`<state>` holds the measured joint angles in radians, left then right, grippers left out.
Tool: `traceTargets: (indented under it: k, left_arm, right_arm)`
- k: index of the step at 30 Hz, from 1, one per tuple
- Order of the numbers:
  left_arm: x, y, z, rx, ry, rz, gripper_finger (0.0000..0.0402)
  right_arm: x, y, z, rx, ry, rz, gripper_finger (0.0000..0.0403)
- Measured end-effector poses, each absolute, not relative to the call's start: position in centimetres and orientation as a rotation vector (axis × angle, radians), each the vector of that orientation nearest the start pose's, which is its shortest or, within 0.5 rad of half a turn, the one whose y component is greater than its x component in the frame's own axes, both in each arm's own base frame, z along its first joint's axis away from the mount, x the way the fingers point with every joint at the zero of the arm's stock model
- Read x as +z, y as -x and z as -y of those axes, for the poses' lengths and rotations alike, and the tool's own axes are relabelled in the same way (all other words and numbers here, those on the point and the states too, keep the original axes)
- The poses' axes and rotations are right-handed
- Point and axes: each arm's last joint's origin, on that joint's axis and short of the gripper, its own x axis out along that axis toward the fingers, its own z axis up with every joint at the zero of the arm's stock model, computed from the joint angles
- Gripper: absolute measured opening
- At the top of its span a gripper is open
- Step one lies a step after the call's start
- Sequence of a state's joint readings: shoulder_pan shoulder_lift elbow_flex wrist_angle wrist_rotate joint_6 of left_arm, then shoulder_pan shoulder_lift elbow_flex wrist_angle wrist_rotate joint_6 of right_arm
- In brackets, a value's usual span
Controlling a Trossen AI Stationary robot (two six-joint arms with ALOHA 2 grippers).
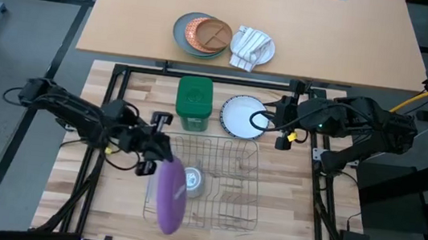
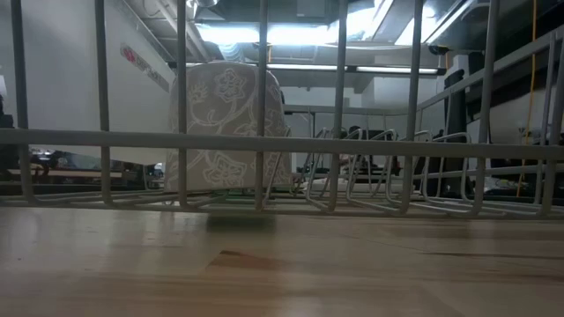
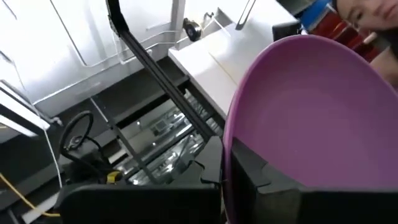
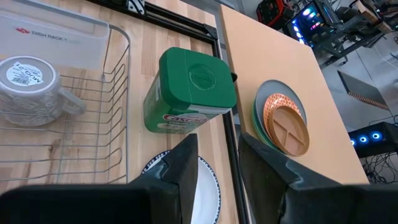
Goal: Sort dishes
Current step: Put the purple plate into the dish rack
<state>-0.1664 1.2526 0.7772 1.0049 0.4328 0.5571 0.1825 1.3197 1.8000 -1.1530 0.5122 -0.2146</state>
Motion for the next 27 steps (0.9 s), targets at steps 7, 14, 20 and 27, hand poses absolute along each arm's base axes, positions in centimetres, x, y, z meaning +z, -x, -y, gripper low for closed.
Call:
traceTargets:
  k: [7,14,20,27]
  left_arm:
    - [33.2,-31.1,4.1,-0.395,-0.546,0.551,0.0]
    - [30.2,-35.0,1.8,-0.367,-0.485,0.402,0.0]
    - [27.2,-36.5,0.3,-0.365,-0.535,0.27,0.0]
    - [25.2,-37.2,-0.6,-0.43,-0.574,0.227,0.0]
  right_arm:
    - [46.8,-21.6,-2.5,-0.249,0.435,-0.669,0.0117]
    - [46.8,-21.6,-2.5,-0.246,0.434,-0.669,0.0117]
    - [46.8,-21.6,-2.6,-0.237,0.432,-0.67,0.0117]
    - [46.7,-21.6,-2.6,-0.236,0.432,-0.67,0.0117]
